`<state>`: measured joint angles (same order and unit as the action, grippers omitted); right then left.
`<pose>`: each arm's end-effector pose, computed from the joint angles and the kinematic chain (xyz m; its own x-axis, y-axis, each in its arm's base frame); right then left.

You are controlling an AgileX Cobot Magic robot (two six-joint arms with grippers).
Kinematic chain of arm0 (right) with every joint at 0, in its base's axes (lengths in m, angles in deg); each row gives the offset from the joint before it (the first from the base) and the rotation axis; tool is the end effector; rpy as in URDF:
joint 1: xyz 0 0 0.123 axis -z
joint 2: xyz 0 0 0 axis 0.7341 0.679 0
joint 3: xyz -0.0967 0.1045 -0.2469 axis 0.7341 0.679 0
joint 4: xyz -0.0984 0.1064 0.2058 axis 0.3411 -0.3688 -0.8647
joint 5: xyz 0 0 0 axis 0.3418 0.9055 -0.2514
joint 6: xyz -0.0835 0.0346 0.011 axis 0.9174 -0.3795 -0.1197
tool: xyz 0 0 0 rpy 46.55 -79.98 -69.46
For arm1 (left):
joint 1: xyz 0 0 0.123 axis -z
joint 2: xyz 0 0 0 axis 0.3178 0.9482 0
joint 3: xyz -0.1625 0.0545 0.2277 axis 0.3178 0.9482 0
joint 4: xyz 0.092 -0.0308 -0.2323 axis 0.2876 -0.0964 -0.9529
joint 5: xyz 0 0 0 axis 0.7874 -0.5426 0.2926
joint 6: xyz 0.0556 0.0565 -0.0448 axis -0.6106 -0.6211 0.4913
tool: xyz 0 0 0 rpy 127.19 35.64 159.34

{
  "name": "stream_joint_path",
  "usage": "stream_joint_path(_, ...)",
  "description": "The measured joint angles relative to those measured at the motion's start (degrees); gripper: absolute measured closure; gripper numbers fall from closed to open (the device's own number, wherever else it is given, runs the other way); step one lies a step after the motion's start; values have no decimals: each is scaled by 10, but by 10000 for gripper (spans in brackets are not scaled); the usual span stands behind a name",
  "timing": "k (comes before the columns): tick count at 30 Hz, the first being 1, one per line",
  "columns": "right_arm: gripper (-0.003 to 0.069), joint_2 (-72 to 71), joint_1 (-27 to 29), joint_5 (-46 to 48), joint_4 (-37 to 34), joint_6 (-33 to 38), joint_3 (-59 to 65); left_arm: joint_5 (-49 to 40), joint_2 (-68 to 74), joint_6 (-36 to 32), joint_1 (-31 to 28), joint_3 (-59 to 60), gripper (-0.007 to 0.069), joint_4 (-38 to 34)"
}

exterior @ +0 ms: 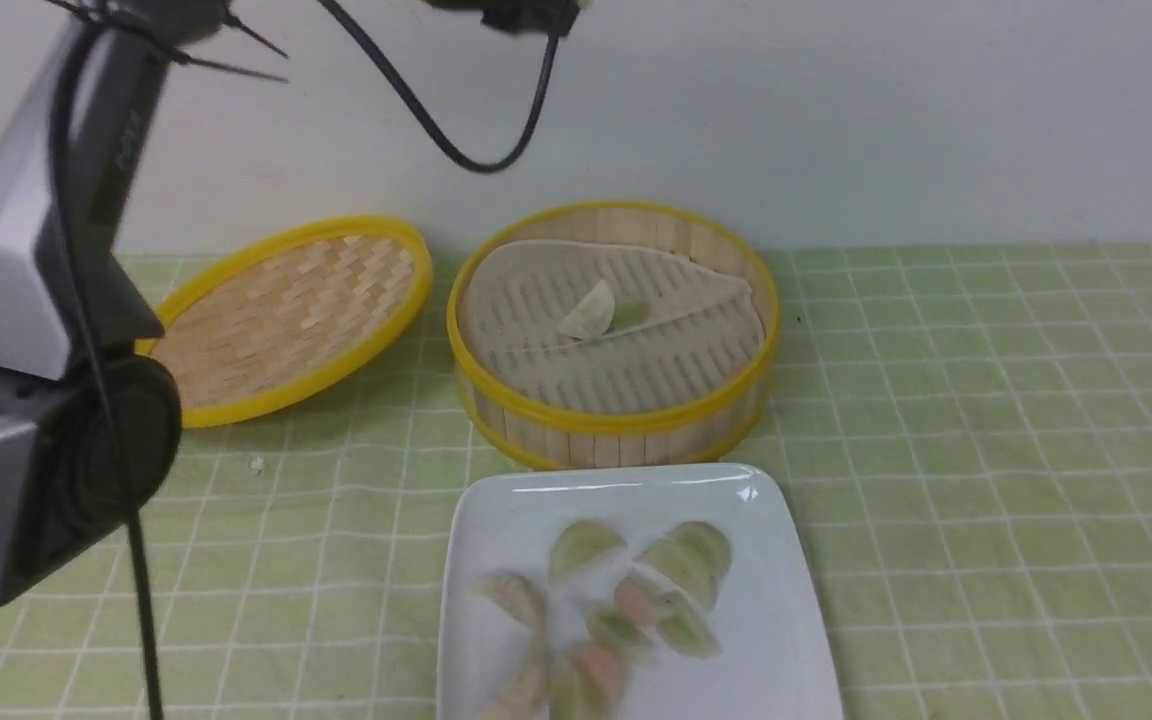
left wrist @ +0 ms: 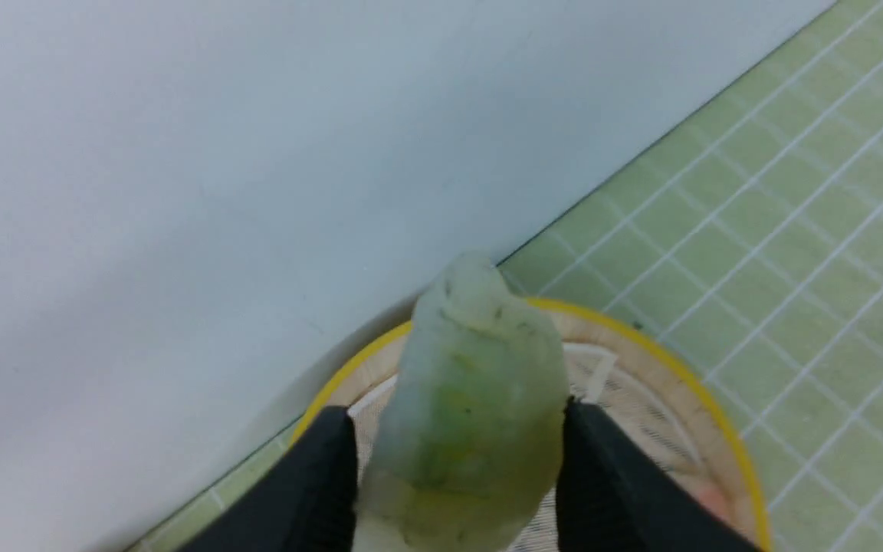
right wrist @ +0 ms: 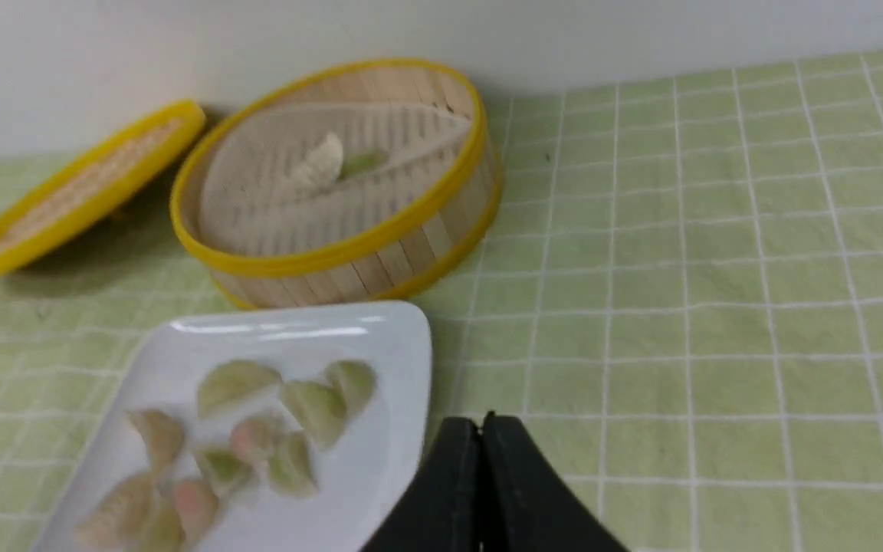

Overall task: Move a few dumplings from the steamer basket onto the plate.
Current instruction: Use the left arm to put the dumpling into the plate

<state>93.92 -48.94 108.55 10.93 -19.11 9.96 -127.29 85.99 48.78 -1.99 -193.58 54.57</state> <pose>0.0696 0.0257 0.3234 -0.5973 0.1345 -0.7907 -0.1498 0.9498 0.2748 0.4479 -0.1642 0.4211 -0.4440 0.3494 -0.8251 0.6352 0.7722 -0.0148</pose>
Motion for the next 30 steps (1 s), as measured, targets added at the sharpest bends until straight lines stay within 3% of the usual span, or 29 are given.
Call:
stream_joint_path(4, 672, 117, 0, 69, 24, -3, -82, 2, -98, 15, 16, 105, 323, -1)
stream_joint_path(8, 672, 289, 0, 146, 21, 21, -210, 4, -227, 23, 53, 358, 323, 1)
stream_joint_path(9, 672, 301, 0, 151, 20, 23, -214, 4, -237, 23, 57, 369, 323, 1)
stream_joint_path(13, 672, 390, 0, 168, -26, 81, -264, 16, -302, 23, 104, 606, 324, 7)
stream_joint_path(16, 672, 419, 0, 164, -72, 132, -267, 81, -307, 23, 139, 736, 324, 8)
stream_joint_path(23, 671, 425, 0, 135, -111, 177, -267, 230, -260, 25, 151, 816, 324, 16)
stream_joint_path(30, 671, 472, 0, 109, -156, 234, -279, 283, -222, 68, 144, 816, 324, 30)
